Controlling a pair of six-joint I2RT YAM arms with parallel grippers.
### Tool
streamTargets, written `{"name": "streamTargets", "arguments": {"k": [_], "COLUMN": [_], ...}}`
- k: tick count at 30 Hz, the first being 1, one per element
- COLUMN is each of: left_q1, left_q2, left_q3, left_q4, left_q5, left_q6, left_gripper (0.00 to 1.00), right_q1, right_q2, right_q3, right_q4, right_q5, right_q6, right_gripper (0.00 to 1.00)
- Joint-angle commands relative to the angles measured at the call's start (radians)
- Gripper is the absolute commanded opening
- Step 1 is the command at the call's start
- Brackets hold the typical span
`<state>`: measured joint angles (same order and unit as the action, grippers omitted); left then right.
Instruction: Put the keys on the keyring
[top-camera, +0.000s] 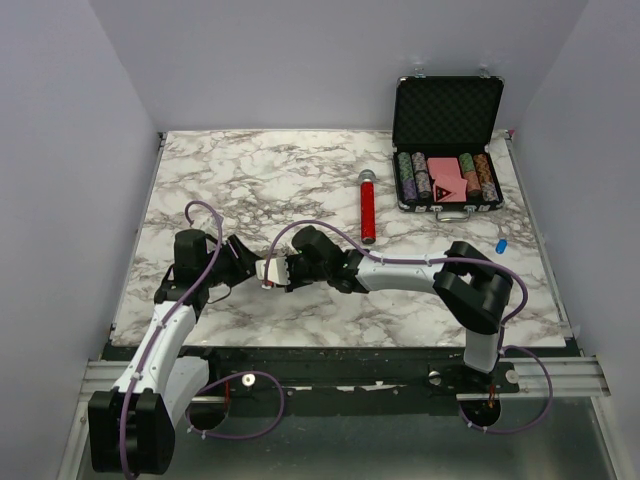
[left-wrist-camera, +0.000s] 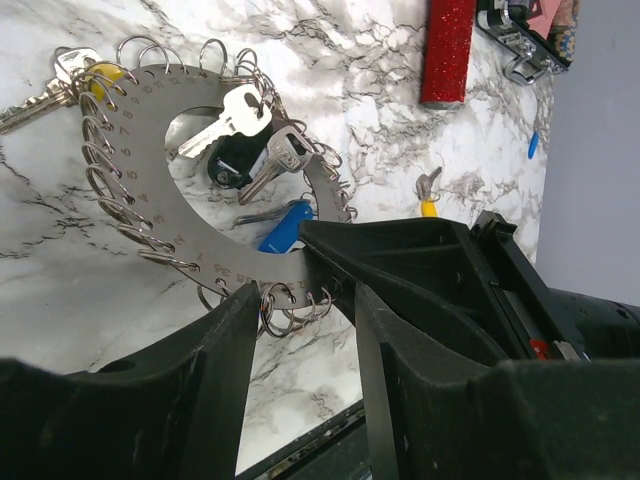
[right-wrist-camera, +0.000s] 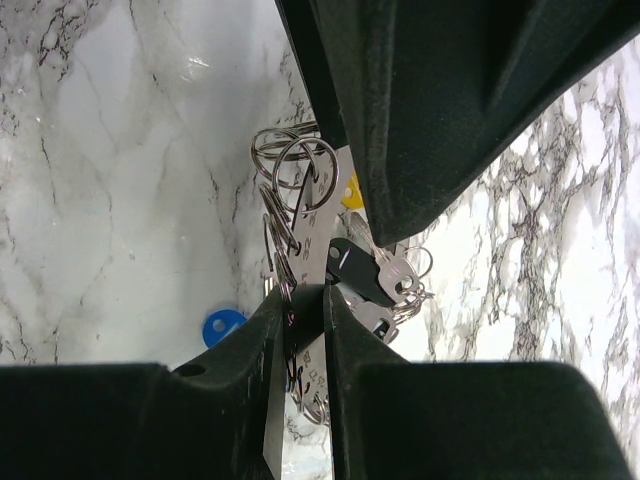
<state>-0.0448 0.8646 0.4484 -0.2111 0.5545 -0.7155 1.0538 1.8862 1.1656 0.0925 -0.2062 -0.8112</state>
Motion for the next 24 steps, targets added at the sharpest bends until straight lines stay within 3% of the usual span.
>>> {"name": "streamTargets", "arguments": {"k": [1,24], "left_q1": [0.008,0.006], "left_q2": [-0.021,-0.035], "left_q3": [0.007,0.021], "left_q4": [-0.042,-0.076], "left_q5": [-0.004,-0.018], "left_q6": [0.033,0.051], "left_gripper": [0.51,0.38], "right_q1": [0.006,0.003], "right_q2": [-0.004,-0.002], "right_q3": [-0.006,-0.006], "right_q4": [-0.040,-0.040], "right_q5": [-0.036,-0.036], "right_q6": [0.038,0.040], "right_gripper": [0.21,0.21]}}
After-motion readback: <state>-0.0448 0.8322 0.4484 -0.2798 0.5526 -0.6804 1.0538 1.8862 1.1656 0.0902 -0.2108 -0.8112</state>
